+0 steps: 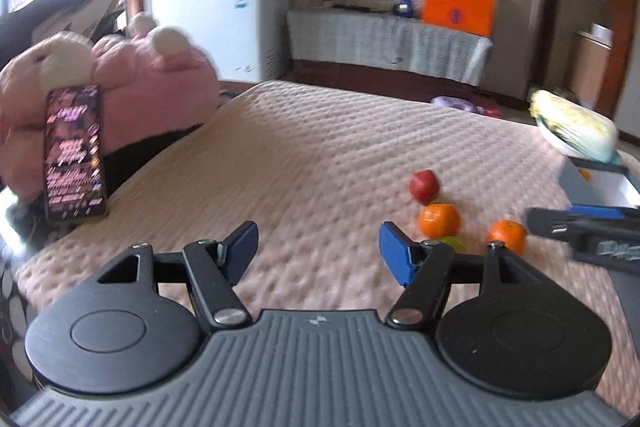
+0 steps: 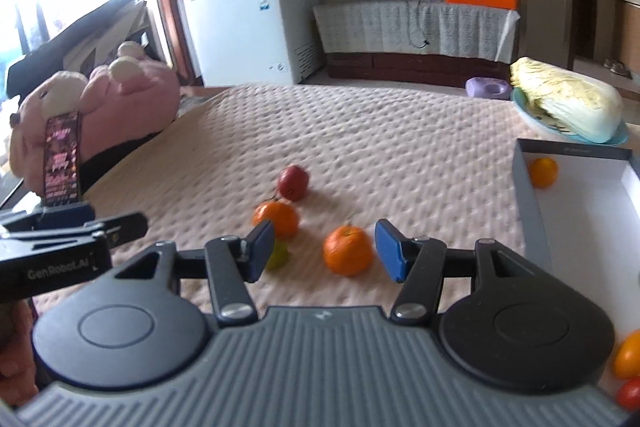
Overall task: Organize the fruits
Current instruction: 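Withdraw both open tools from the box back over the remaining fruits, then grasp an orange with the right tool while the left tool grasps another green tomato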
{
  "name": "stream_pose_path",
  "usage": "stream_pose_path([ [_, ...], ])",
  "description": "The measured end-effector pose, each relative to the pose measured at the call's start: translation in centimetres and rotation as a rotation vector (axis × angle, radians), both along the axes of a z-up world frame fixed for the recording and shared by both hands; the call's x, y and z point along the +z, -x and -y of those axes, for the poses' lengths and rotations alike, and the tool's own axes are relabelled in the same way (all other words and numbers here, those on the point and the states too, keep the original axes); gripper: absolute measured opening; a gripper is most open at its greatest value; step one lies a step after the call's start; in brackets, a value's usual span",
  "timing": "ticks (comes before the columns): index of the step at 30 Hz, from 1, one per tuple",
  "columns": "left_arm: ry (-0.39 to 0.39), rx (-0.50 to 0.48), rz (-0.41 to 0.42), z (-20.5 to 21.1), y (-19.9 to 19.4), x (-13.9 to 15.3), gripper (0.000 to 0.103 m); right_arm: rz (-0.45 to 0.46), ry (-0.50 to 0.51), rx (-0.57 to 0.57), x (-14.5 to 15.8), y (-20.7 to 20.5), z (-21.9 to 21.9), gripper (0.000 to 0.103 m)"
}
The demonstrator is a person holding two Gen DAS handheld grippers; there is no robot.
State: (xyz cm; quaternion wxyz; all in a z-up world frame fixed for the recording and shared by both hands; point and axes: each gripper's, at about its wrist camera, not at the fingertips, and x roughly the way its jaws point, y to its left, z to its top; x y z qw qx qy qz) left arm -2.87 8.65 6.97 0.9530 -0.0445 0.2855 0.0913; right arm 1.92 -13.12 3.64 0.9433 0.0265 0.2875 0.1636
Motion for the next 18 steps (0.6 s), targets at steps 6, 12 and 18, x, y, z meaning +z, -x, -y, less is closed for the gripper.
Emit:
stream_pose_path([
  [6,0.080,0.020,-0.038,-1.0,-0.9,-1.1,0.066,-0.023,-0.007,-0.075,-0.1,-0.7,2.5,0.058],
  [12,0.026,-0.137,-0.037,2.4,-1.1,-1.7,0.065,-0.067,0.090,-0.014,-1.6,-1.5,0.5,0.057],
  [18,-0.007,-0.210,-0.032,4.0,-1.0,-2.1,0.065,-0.104,0.108,-0.028,-3.2,-3.6,-0.2,0.056],
])
